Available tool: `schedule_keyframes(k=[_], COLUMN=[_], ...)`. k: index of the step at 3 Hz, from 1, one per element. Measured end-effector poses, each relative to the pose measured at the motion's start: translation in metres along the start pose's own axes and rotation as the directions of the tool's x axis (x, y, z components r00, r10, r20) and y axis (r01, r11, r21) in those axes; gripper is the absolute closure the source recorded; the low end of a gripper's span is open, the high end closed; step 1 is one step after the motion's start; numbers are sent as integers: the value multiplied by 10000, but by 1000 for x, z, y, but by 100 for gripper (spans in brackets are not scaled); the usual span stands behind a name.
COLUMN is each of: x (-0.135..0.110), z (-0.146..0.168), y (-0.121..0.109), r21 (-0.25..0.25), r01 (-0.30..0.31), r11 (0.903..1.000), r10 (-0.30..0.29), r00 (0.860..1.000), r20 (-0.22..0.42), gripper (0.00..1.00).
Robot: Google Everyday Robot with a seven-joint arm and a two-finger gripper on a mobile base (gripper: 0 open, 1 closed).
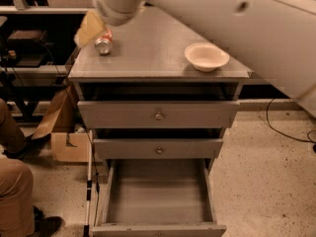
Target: Place coke can into bottom drawer
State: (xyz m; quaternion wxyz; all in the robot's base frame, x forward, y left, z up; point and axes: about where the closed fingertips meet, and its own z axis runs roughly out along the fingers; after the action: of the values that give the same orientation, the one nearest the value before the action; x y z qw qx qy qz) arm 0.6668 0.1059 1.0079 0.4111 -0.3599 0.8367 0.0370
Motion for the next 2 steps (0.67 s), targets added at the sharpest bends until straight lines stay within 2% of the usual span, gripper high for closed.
schedule_keyframes(k=[1, 2], x=[-18, -20], z=[54, 111], y=[7, -7], r21=[-135, 319], r01=[-597, -1752], r11=[9981, 9840], r10=[589, 1780], r00=[9967, 9723], r20=[-565, -1514], gripper=[0, 0])
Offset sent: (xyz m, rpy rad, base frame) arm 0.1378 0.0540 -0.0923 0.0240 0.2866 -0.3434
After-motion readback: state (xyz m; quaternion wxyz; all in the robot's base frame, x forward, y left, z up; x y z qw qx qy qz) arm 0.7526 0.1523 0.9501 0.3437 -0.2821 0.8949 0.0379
